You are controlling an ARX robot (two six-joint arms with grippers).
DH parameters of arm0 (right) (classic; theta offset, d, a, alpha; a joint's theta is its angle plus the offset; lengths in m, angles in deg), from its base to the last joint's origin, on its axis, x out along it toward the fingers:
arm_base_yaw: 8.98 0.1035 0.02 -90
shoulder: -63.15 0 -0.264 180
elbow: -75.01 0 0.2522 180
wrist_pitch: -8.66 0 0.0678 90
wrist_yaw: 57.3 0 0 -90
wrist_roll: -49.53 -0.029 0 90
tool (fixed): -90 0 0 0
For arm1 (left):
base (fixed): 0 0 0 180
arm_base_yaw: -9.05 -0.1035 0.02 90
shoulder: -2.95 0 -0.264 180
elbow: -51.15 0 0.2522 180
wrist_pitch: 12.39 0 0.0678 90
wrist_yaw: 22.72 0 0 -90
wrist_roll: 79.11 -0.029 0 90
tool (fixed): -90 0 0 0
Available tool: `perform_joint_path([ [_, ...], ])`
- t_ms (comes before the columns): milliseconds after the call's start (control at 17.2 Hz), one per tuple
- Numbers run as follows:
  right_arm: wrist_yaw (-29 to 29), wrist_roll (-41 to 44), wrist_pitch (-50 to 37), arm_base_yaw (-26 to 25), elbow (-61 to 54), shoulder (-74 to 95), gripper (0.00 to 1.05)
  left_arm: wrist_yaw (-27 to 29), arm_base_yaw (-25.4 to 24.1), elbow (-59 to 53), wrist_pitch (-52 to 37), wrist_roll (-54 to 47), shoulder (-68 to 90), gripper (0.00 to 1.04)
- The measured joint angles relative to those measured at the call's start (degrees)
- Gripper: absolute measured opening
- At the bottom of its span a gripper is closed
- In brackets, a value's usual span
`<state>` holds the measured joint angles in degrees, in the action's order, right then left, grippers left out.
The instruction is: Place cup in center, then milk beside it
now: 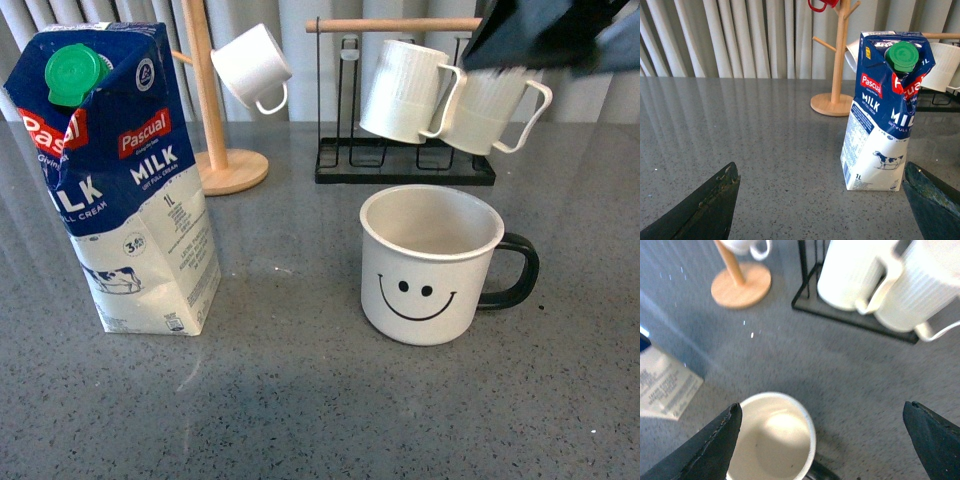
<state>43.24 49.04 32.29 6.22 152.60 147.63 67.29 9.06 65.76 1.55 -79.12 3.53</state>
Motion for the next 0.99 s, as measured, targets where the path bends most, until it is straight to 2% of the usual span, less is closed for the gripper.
perform_joint_path([
  [233, 0.55, -5.64, -10.62, -5.27, -11.85, -20.96, 0.98, 0.00, 0.00, 0.00, 0.02, 0.00, 0.00, 0.98],
  [291, -0.57, -6.21, -12.02, -5.51, -16.11, -27.06, 0.98, 0.00, 0.00, 0.00, 0.00, 0.00, 0.00, 0.98],
  [408, 1.46, -8.92, -10.08, -5.66, -22.88, -36.89, 0.98, 0.00, 0.00, 0.00, 0.02, 0.00, 0.00, 0.98],
  [466, -6.51, -7.72, -14.45, -3.63, -27.63, -41.72, 0.91, 0.00, 0.00, 0.00, 0.02, -0.02, 0.00, 0.98],
  [525, -16.96, -3.93, -15.19, -2.19, -33.97, -49.53, 0.76, -0.02, 0.00, 0.00, 0.02, 0.00, 0.00, 0.98],
  [641, -22.62, -1.84, -13.00, -2.62, -41.59, -58.21, 0.60, 0.04, 0.00, 0.00, 0.00, -0.02, 0.00, 0.98],
  [874, -21.11, -0.37, -7.87, -4.63, -51.49, -72.00, 0.23, 0.02, 0.00, 0.00, 0.00, 0.00, 0.00, 0.98],
  [991, -17.66, -0.07, -7.58, -7.26, -53.62, -76.52, 0.05, 0.04, 0.00, 0.00, 0.02, 0.00, 0.00, 0.98],
])
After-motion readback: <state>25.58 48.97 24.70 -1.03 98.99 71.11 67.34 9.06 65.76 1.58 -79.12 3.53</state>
